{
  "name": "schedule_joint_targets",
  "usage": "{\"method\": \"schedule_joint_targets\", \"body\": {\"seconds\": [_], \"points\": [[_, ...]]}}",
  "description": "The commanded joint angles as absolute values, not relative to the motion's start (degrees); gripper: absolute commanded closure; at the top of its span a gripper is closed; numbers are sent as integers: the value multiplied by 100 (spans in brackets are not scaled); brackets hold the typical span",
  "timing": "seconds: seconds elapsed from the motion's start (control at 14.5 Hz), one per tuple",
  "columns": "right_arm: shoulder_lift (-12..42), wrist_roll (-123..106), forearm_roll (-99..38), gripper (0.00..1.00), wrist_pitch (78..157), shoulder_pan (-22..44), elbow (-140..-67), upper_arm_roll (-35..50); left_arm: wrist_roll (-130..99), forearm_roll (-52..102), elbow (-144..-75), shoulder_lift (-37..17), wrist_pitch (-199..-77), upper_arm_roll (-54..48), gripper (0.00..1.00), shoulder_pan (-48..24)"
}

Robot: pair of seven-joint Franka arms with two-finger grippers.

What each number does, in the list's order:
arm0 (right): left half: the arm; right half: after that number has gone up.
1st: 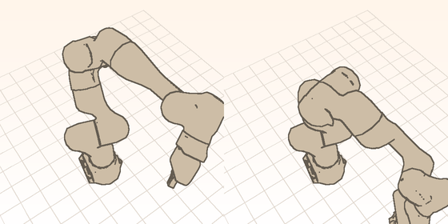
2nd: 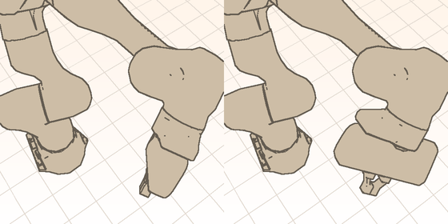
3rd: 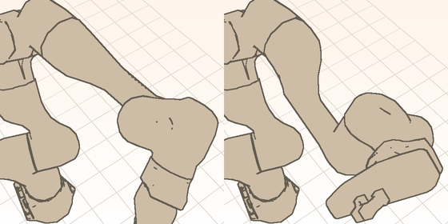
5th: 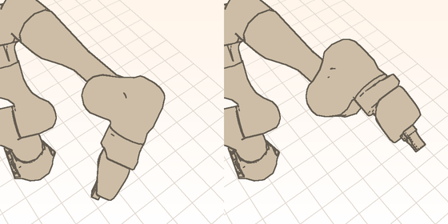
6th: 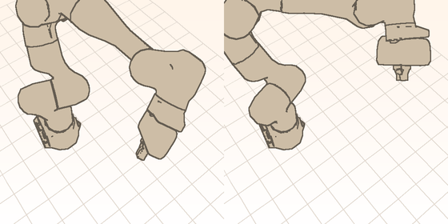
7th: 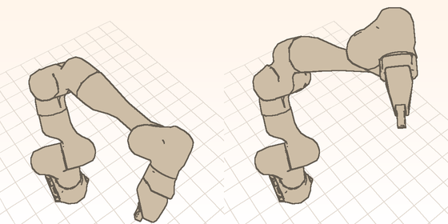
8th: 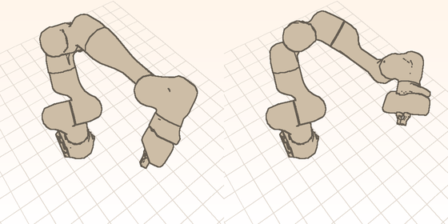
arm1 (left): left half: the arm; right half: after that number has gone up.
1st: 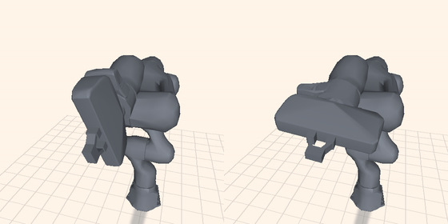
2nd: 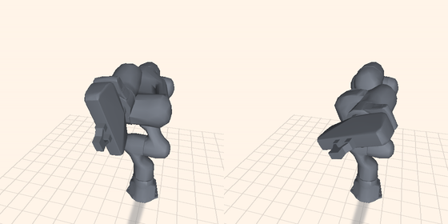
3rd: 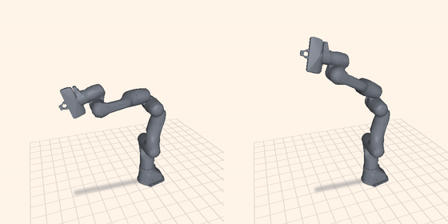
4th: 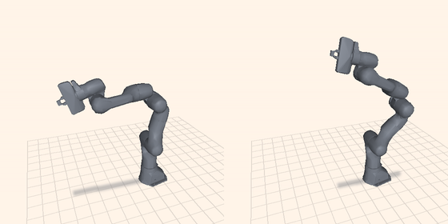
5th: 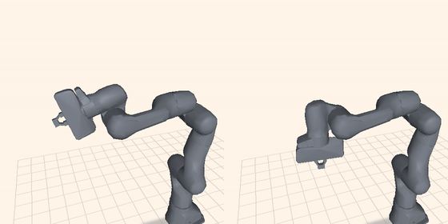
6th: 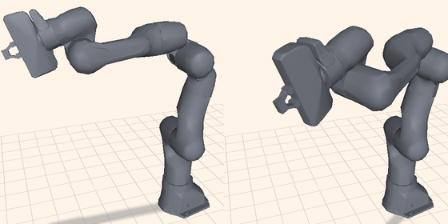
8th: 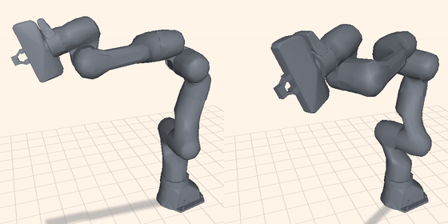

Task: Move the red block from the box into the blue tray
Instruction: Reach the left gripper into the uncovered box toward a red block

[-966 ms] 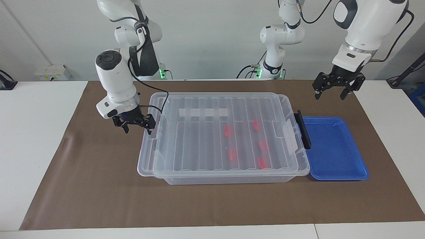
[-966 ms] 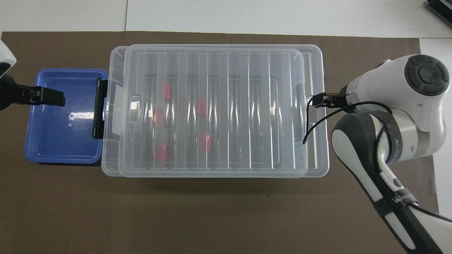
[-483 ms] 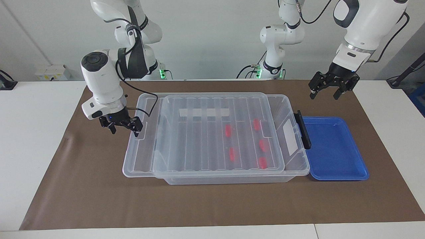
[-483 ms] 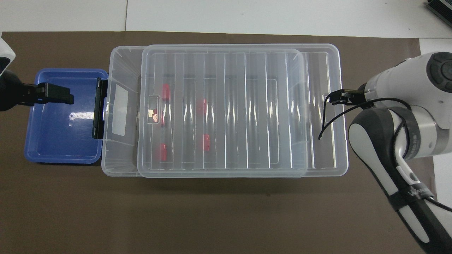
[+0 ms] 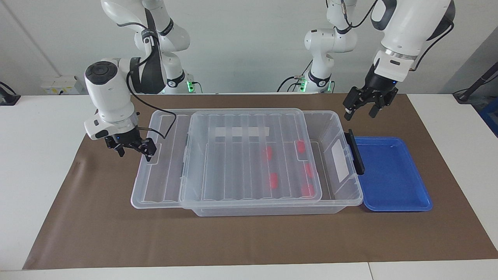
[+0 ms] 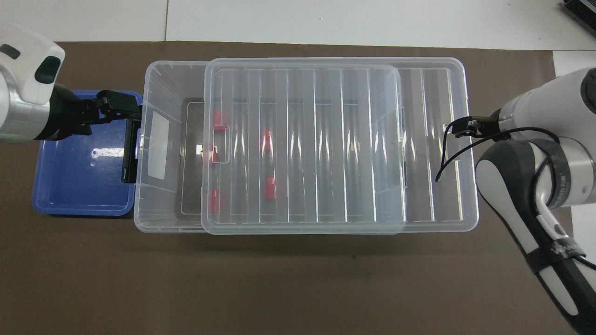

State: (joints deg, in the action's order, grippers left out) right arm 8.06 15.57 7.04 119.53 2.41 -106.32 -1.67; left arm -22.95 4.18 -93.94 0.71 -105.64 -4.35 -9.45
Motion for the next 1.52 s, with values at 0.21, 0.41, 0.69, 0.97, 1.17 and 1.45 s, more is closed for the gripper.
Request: {"method": "schedule_joint_targets", "body": {"seconds": [0.21,0.41,0.69,0.97,1.17,1.45], "points": [[835,1626,1151,0,11821,0,-10608,-132,-2646,-105,-9580,-517,-11397,-378,0,-1538],[835,1626,1195,0,11743,-9,-10582,-141,-2663,-105,-9589,-921,-11881,-378,0,-1573],[800,1626,1204,0,11497,-9,-10433,-141,-2619,-350,-9772,-1212,-12461,-378,0,-1529],[669,1670,1091,0,11243,0,-10310,-132,-2637,-553,-10300,-1537,-13331,-369,0,-1503],[432,1670,871,0,10829,35,-10152,-114,-2672,-571,-10624,-1617,-13552,-369,0,-1521],[27,1626,344,0,10408,9,-10047,-123,-2750,-571,-10959,-1731,-13912,-360,0,-1573]]}}
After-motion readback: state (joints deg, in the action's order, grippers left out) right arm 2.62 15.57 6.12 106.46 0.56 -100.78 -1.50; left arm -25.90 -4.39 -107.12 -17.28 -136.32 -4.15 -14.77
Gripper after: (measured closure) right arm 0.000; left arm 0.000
